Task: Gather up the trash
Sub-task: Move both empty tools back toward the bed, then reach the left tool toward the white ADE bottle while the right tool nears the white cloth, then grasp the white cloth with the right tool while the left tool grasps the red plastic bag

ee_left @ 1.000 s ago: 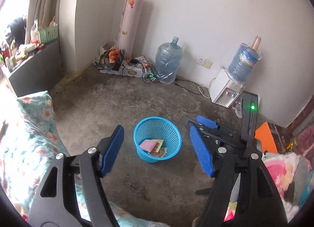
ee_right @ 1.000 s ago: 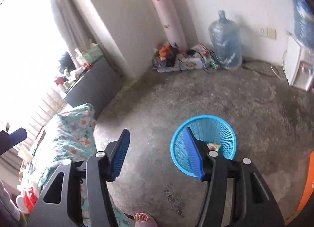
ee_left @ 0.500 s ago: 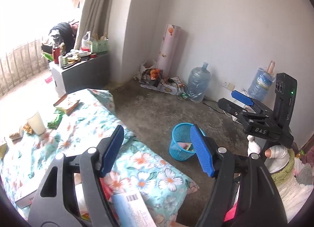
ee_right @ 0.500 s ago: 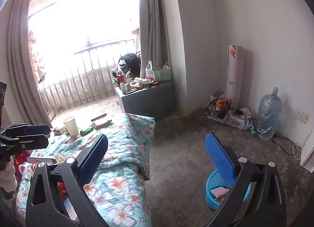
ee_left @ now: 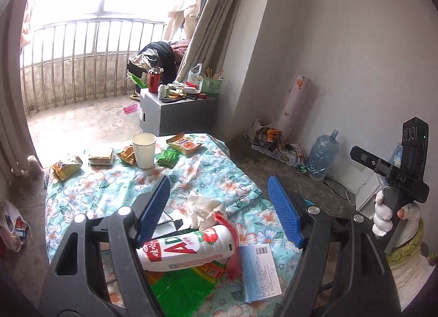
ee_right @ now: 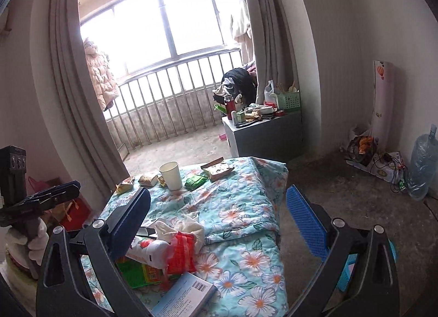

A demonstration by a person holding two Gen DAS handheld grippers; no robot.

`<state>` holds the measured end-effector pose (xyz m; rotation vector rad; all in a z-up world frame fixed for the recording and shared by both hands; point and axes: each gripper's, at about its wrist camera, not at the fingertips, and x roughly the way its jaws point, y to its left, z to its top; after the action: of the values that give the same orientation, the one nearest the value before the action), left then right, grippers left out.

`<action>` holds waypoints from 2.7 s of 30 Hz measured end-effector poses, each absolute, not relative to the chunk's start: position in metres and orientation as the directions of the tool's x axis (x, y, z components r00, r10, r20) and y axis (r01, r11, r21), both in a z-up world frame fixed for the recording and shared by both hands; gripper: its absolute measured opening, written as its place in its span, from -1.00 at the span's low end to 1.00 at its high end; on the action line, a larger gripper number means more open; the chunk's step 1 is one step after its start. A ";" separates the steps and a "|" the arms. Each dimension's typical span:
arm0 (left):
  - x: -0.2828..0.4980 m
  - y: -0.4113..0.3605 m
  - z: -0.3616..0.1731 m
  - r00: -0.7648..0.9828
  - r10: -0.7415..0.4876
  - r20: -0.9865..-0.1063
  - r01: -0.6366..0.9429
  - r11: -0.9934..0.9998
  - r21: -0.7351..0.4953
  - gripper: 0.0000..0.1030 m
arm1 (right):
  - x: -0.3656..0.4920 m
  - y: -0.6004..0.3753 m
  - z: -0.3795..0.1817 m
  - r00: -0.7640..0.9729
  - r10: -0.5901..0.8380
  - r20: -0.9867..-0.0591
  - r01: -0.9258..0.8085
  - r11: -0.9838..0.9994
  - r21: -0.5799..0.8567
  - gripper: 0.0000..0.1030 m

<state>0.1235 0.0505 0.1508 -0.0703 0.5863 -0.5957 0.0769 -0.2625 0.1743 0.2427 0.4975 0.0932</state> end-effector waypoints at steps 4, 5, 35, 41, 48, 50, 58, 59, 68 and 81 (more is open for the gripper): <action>0.122 0.076 0.147 0.703 -0.513 -0.492 0.474 0.854 -0.214 0.35 | 0.095 -0.242 0.173 0.855 0.199 -0.479 -0.068 0.959 0.276 0.87; 0.122 0.082 0.145 0.709 -0.505 -0.492 0.463 0.860 -0.214 0.35 | 0.099 -0.237 0.172 0.850 0.209 -0.483 -0.076 0.957 0.280 0.87; 0.163 0.171 0.076 0.748 -0.302 -0.592 0.219 0.953 -0.208 0.36 | 0.217 -0.193 0.080 0.554 0.519 -0.651 -0.133 0.827 0.546 0.87; 0.174 0.180 0.062 0.734 -0.286 -0.616 0.183 0.957 -0.226 0.36 | 0.233 -0.199 0.045 0.490 0.559 -0.669 -0.087 0.795 0.601 0.87; 0.184 0.184 0.045 0.714 -0.278 -0.643 0.166 0.959 -0.230 0.35 | 0.253 -0.215 0.007 0.428 0.580 -0.693 0.007 0.765 0.644 0.80; 0.186 0.181 0.044 0.711 -0.283 -0.644 0.174 0.958 -0.228 0.36 | 0.258 -0.218 -0.005 0.403 0.588 -0.701 0.036 0.755 0.654 0.75; 0.190 0.149 0.042 0.681 -0.381 -0.626 0.283 0.925 -0.255 0.36 | 0.279 -0.219 -0.043 0.347 0.586 -0.732 0.100 0.753 0.650 0.41; 0.191 0.143 0.042 0.670 -0.401 -0.625 0.303 0.916 -0.262 0.36 | 0.283 -0.217 -0.046 0.346 0.574 -0.743 0.102 0.764 0.637 0.35; 0.196 0.084 0.045 0.590 -0.527 -0.612 0.451 0.844 -0.291 0.35 | 0.300 -0.199 -0.067 0.325 0.538 -0.778 0.083 0.803 0.590 -0.34; 0.195 0.048 0.034 0.509 -0.581 -0.635 0.504 0.799 -0.328 0.35 | 0.280 -0.223 -0.030 0.499 0.519 -0.694 0.012 0.797 0.604 -0.80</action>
<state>0.1953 0.0482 0.0342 -0.1051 0.8051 -0.6548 0.2802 -0.2229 -0.0297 0.5934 1.0142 0.3296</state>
